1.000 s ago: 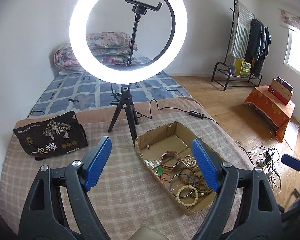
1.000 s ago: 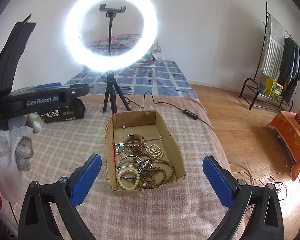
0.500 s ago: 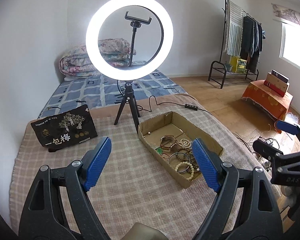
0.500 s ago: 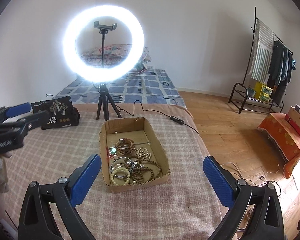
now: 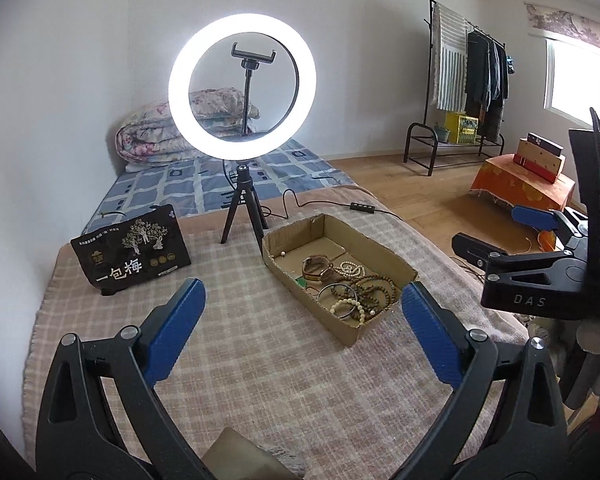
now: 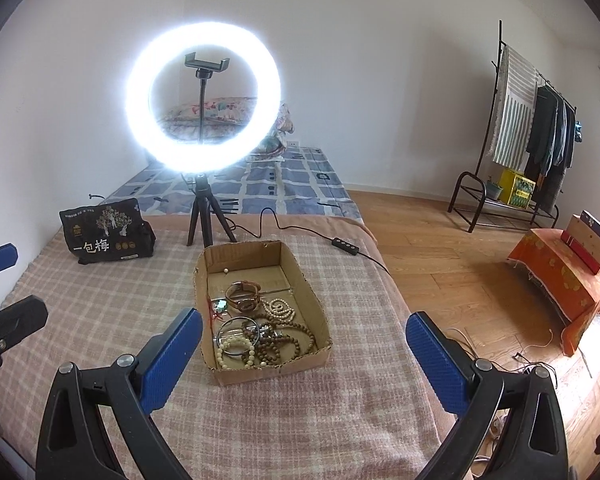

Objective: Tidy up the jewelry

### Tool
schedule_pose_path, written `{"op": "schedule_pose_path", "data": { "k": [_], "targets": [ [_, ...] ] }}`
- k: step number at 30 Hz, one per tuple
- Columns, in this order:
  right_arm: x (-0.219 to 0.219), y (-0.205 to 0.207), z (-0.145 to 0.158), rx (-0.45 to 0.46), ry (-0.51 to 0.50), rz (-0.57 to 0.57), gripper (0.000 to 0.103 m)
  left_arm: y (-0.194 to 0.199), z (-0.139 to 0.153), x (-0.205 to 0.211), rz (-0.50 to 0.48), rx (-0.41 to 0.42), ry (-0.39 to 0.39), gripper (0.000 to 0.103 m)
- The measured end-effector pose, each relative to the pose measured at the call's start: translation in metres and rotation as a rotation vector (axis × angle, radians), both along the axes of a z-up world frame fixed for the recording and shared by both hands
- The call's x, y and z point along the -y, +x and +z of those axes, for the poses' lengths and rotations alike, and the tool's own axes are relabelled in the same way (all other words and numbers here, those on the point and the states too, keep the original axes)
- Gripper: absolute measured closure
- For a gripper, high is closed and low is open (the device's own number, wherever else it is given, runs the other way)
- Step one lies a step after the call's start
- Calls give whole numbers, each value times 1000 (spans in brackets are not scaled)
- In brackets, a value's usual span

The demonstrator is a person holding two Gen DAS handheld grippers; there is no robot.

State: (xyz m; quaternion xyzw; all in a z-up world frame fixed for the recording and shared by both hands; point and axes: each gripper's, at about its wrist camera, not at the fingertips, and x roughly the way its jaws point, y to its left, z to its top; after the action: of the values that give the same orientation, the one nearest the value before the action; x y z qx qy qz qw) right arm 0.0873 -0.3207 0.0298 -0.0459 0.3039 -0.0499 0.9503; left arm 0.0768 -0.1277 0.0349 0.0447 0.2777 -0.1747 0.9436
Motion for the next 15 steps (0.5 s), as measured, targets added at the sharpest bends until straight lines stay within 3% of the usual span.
{"op": "schedule_pose_path", "data": {
  "k": [7, 15],
  "targets": [
    [-8, 3, -6, -13, -21, 20, 0, -6, -4, -1, 37, -47, 10, 0],
    [-6, 5, -7, -11, -17, 7, 0, -7, -2, -3, 49, -28, 8, 0]
  ]
}}
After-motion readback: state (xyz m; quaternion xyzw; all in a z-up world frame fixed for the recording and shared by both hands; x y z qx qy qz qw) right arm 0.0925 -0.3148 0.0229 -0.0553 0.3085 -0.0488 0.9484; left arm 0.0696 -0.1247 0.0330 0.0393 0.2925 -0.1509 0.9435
